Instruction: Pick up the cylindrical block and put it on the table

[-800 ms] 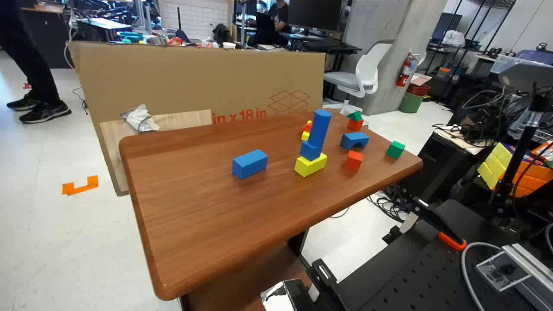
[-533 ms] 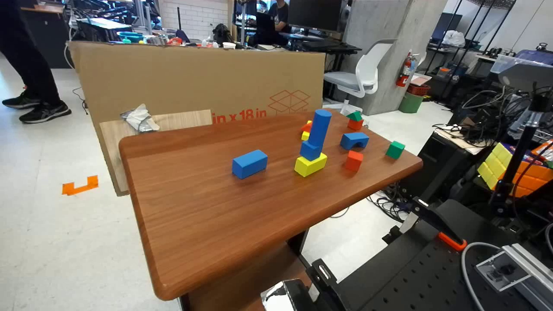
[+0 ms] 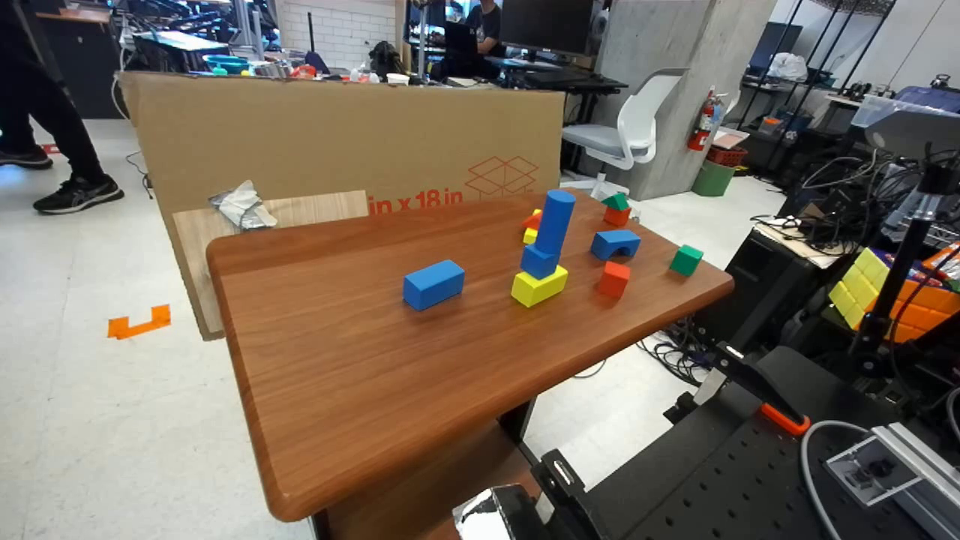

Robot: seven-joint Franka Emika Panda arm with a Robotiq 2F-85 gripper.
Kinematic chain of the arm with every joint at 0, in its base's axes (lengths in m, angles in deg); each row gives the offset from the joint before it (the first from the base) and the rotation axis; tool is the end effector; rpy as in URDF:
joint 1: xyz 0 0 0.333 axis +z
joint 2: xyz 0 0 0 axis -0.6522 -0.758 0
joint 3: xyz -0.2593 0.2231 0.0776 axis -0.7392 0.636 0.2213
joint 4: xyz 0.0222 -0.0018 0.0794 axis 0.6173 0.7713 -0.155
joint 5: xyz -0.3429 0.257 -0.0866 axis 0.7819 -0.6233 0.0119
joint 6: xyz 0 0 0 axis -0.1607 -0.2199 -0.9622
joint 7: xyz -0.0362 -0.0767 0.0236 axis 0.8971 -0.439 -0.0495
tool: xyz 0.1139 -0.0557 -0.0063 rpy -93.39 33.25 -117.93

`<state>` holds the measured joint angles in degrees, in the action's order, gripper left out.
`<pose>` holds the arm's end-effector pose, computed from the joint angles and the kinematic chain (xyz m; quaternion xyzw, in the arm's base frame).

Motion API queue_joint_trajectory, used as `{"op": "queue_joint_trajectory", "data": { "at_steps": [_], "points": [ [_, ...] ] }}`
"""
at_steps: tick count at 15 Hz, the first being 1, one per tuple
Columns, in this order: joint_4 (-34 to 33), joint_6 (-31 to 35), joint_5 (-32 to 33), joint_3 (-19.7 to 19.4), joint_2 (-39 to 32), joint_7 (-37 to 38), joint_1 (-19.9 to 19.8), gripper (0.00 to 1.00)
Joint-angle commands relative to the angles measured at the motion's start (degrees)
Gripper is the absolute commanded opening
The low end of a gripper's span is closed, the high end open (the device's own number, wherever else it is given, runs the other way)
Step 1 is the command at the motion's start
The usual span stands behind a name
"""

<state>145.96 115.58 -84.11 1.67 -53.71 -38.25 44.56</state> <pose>0.4275 0.1187 0.4879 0.9977 0.0232 -0.0499 0.0406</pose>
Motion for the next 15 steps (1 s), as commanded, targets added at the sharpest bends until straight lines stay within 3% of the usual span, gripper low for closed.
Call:
{"op": "queue_joint_trajectory", "data": {
  "at_steps": [1,15],
  "points": [
    [0.22,1.89,-0.04,-0.80,-0.48,1.23,0.40,1.00],
    [2.61,14.66,1.45,-8.71,-12.22,-6.93,-3.14,1.00]
  ]
}}
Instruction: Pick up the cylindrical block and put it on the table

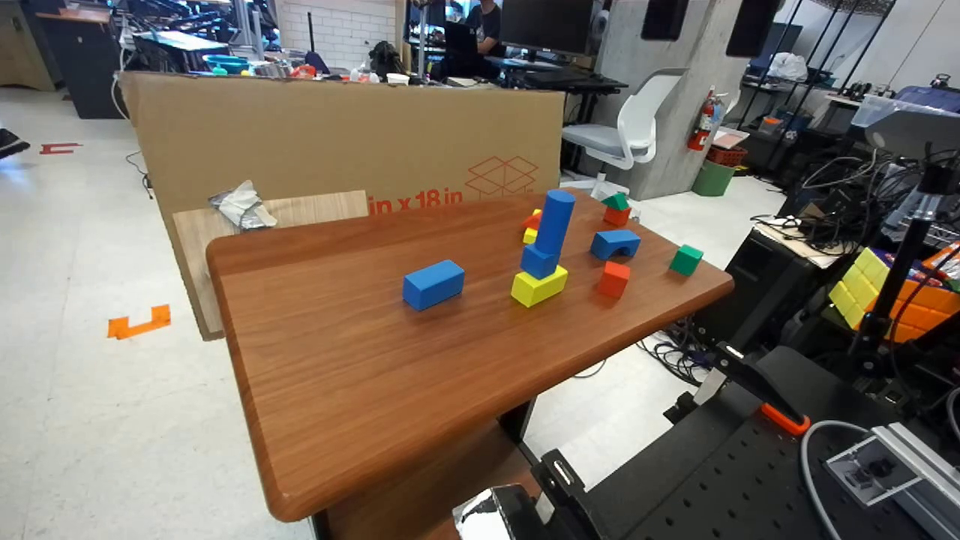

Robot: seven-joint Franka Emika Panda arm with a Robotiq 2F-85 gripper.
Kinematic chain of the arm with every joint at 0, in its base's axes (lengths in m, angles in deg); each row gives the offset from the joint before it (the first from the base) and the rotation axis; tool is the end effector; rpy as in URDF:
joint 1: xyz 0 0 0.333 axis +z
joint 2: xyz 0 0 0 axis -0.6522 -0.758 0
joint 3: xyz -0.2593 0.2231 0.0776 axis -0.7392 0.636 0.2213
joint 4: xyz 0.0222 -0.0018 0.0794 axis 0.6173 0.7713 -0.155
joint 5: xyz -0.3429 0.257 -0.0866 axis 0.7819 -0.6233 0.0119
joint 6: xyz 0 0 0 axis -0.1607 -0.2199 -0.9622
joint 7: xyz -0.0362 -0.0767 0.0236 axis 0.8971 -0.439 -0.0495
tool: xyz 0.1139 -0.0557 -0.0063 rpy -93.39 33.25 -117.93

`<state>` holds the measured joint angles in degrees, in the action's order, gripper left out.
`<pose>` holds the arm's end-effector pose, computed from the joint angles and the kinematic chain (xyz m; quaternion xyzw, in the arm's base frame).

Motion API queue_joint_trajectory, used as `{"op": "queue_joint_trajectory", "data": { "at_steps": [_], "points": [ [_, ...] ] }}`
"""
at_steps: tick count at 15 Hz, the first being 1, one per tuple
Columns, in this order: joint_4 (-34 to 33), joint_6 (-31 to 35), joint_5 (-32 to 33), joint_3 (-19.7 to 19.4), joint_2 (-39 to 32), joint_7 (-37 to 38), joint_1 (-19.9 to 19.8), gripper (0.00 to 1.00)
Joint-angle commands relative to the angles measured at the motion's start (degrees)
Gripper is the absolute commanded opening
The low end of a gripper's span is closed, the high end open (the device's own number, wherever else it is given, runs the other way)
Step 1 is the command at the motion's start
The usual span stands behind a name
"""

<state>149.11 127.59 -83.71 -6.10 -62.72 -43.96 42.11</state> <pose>0.4745 0.0378 0.4069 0.9984 -0.0075 -0.0553 0.0066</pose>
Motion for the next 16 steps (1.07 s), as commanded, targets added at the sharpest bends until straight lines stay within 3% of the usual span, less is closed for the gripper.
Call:
{"op": "queue_joint_trajectory", "data": {
  "at_steps": [1,16],
  "points": [
    [-0.90,3.14,1.07,-1.20,-4.60,-1.33,-0.87,1.00],
    [-7.47,14.49,8.50,-2.32,-24.89,-2.97,-0.83,1.00]
  ]
}}
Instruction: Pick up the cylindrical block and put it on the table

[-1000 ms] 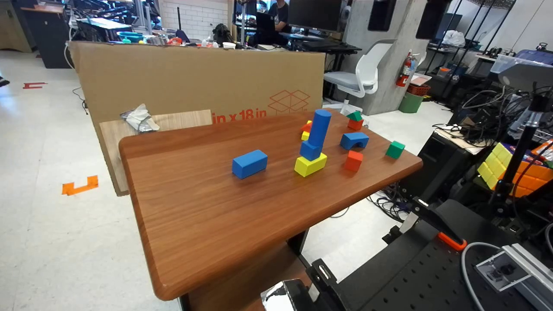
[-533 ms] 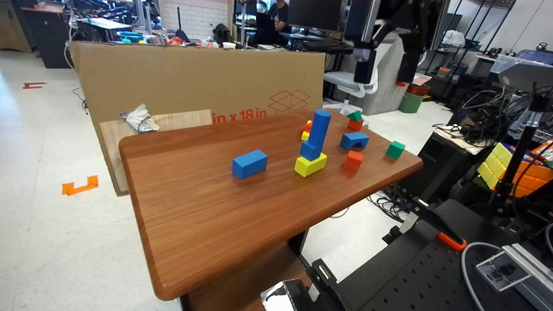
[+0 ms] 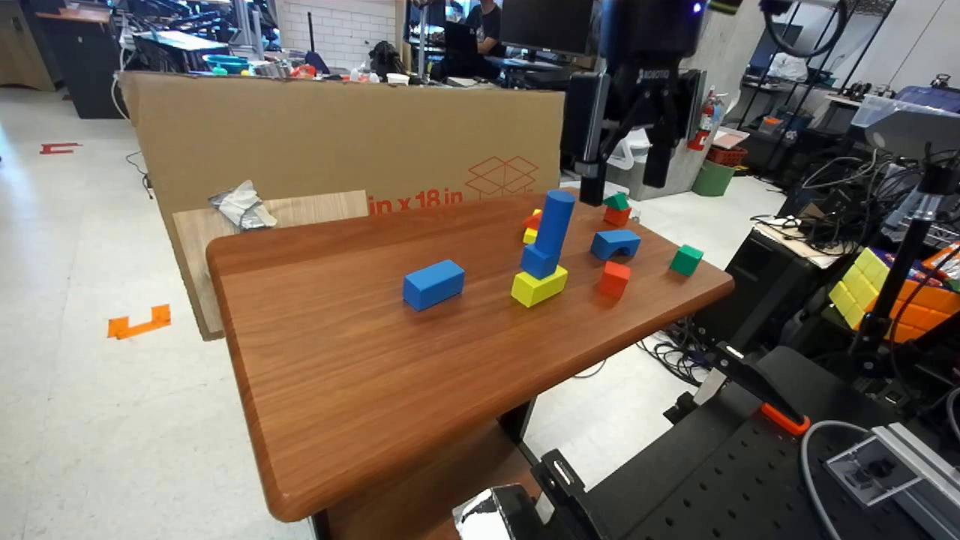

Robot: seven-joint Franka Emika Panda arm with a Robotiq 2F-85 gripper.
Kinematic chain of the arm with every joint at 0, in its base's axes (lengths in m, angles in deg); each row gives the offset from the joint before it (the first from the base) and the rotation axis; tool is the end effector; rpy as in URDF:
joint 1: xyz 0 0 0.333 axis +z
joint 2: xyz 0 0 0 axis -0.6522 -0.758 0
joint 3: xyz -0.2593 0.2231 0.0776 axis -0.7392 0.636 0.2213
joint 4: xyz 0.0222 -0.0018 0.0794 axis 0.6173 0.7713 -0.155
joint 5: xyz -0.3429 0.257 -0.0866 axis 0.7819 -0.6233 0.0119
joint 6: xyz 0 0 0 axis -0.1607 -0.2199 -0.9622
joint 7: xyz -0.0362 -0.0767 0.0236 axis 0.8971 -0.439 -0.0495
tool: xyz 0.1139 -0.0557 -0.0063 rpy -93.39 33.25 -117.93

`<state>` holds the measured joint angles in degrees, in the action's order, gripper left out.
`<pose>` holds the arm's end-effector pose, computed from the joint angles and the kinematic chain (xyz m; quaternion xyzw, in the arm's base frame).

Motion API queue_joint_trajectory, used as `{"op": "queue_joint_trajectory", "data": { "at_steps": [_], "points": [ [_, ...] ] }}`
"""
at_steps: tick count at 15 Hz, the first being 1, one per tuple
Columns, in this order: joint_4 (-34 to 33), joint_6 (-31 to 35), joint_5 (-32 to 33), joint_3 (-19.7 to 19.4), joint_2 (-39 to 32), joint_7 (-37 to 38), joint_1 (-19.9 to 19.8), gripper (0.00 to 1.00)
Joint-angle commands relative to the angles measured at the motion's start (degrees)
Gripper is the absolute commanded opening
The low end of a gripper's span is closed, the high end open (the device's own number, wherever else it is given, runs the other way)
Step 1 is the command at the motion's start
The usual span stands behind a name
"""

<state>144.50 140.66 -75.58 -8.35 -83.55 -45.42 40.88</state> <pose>0.5390 0.0030 0.2741 0.9952 0.0230 -0.0808 0.0510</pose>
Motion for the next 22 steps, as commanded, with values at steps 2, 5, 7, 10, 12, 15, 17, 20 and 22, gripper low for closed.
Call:
{"op": "queue_joint_trajectory", "data": {
  "at_steps": [2,5,7,10,12,15,17,20,22],
  "points": [
    [-3.55,1.78,-0.26,0.29,-5.97,-3.03,0.70,1.00],
    [-4.45,1.63,-0.10,0.88,-7.88,-4.53,1.25,1.00],
    [-4.94,1.60,0.01,1.14,-8.51,-5.25,1.53,1.00],
    [-5.44,1.58,0.56,1.38,-8.72,-5.57,2.25,1.00],
    [-5.74,1.66,0.97,1.51,-8.58,-5.52,2.80,1.00],
    [-6.36,1.58,1.61,1.49,-8.61,-5.19,3.40,1.00],
    [-6.84,1.46,2.06,1.38,-8.74,-4.92,3.72,1.00],
    [-7.61,0.86,2.62,1.38,-8.90,-4.83,3.84,0.74],
    [-7.79,0.84,2.37,1.42,-8.78,-4.89,3.78,0.69]
  ]
}}
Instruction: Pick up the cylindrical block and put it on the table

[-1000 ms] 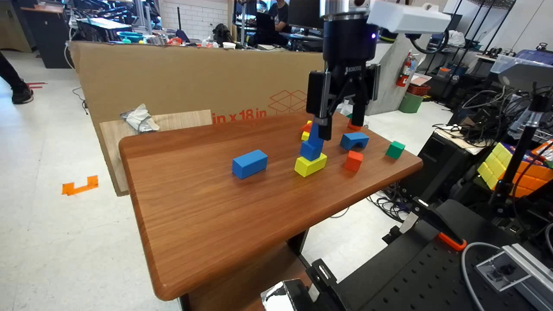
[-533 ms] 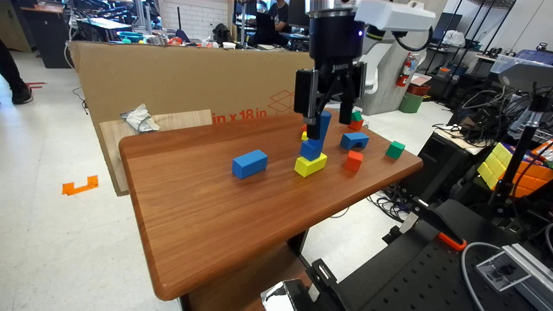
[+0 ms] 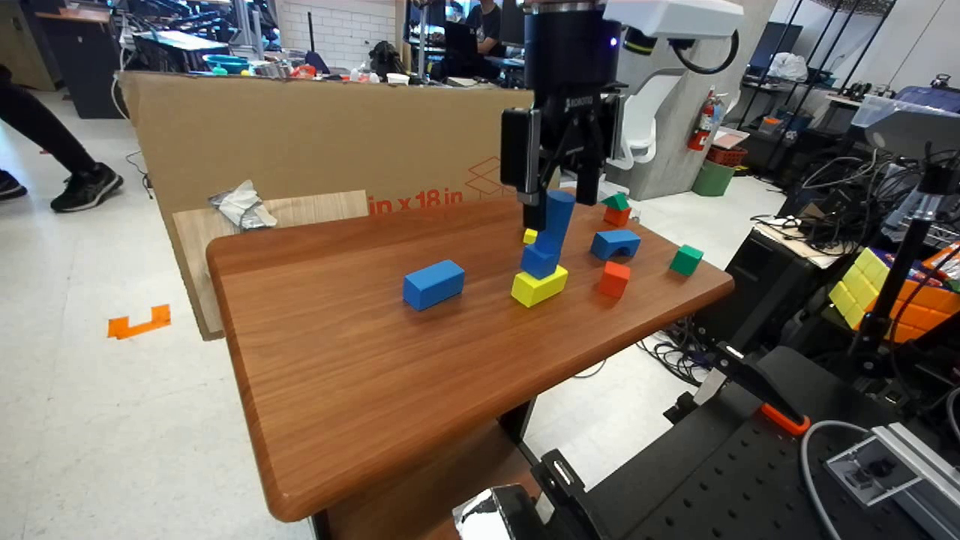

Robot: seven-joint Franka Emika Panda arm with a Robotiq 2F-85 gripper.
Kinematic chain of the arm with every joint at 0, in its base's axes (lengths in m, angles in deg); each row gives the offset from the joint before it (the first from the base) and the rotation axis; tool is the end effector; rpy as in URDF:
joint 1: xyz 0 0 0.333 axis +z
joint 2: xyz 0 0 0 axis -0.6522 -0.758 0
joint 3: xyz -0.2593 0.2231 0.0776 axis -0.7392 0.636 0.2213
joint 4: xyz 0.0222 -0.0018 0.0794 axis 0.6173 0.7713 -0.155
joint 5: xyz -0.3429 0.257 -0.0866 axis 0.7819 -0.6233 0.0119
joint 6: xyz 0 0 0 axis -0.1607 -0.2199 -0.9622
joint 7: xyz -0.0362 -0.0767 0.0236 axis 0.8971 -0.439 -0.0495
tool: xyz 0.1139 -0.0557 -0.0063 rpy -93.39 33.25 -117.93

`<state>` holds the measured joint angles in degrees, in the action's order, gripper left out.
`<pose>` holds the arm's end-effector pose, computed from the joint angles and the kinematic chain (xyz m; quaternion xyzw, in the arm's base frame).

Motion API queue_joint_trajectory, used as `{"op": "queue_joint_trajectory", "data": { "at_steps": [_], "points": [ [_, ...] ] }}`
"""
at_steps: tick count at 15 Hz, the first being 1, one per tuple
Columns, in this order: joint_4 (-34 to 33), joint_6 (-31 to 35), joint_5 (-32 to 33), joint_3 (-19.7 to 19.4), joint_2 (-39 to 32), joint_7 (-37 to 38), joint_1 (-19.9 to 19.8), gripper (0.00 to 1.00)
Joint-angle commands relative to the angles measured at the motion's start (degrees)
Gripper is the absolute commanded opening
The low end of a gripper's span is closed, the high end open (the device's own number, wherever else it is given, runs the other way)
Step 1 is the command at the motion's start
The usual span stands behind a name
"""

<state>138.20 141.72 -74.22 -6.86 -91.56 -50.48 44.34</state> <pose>0.5734 0.0527 0.2429 0.9877 0.1188 -0.0860 0.0544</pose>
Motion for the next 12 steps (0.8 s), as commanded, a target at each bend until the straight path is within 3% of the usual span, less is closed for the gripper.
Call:
{"op": "queue_joint_trajectory", "data": {
  "at_steps": [1,8,12],
  "points": [
    [-1.60,-0.23,1.04,-0.08,-0.71,0.19,0.31,0.61],
    [-1.83,-0.22,0.93,-0.16,-0.26,0.39,0.24,0.08],
    [-1.91,-0.64,0.67,-0.09,0.37,0.50,0.25,0.08]
  ]
}}
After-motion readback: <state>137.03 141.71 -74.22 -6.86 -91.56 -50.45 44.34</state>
